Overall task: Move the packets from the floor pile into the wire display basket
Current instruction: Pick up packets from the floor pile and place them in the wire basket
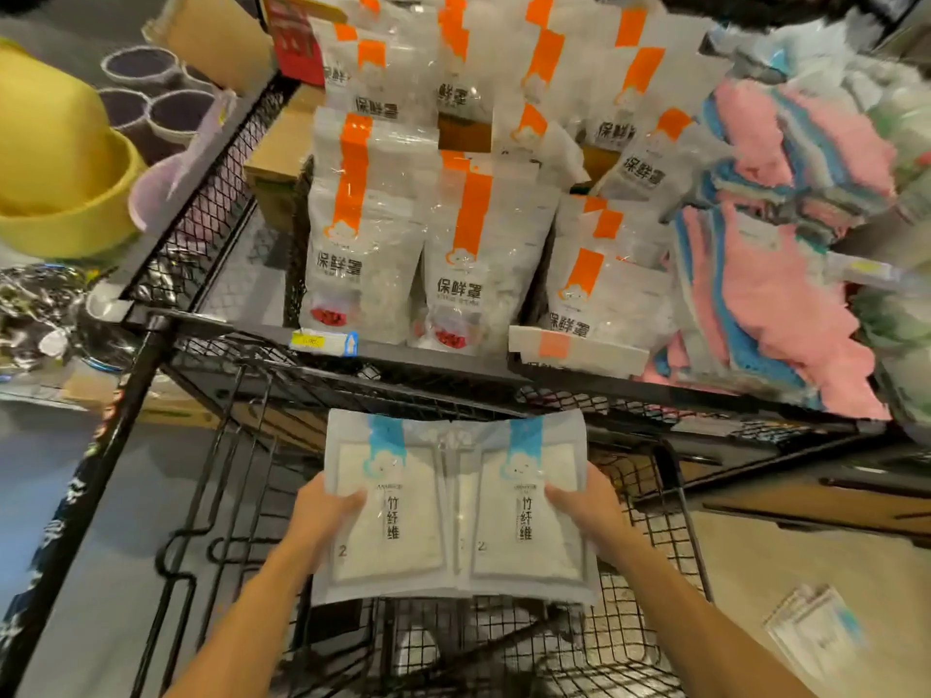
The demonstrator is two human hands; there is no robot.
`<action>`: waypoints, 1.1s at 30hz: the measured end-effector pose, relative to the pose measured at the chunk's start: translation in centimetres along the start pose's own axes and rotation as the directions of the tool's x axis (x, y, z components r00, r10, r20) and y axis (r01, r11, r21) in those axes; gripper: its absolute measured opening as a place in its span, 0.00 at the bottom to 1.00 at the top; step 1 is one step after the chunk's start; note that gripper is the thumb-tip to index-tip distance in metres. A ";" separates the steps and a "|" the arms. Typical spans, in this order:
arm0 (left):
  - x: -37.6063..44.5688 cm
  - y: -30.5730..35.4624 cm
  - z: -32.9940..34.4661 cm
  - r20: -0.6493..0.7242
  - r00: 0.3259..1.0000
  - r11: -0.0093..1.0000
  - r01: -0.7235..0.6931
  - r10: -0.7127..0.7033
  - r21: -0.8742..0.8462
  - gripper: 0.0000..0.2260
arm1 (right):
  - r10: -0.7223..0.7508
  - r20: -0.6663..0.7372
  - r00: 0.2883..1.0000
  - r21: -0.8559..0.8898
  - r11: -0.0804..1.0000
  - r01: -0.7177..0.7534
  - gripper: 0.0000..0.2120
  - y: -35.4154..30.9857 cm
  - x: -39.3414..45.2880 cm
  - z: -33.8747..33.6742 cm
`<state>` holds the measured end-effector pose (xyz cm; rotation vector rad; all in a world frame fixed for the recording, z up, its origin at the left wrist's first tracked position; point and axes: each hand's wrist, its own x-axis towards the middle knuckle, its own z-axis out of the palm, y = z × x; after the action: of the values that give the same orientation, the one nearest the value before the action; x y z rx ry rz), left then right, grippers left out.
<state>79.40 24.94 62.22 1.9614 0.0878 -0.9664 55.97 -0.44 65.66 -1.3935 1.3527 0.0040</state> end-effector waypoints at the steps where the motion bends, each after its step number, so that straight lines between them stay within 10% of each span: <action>1: 0.6 -0.3 0.1 -0.018 1.000 0.999 -0.009 0.009 0.040 0.13 | 0.001 -0.017 1.000 -0.031 1.000 -0.002 0.16 0.2 0.3 0.4; 11: 2.8 -3.4 1.2 -0.046 0.965 0.891 -0.221 0.259 0.396 0.25 | -0.061 -0.255 0.965 -0.407 0.912 -0.050 0.25 1.8 2.7 4.3; 20: 2.2 -3.7 1.6 0.114 0.901 0.495 -0.332 0.419 0.803 0.31 | -0.309 -0.192 0.931 -0.840 0.543 0.007 0.36 2.6 1.2 5.1; 33: -2.8 2.2 1.5 0.180 0.845 0.309 -0.370 0.503 0.876 0.32 | -0.386 -0.068 0.920 -0.875 0.466 0.131 0.37 -0.9 -3.9 0.6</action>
<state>77.51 23.39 65.19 2.7763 -1.0985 -0.4847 55.66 2.29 68.59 -2.5488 1.3753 0.3604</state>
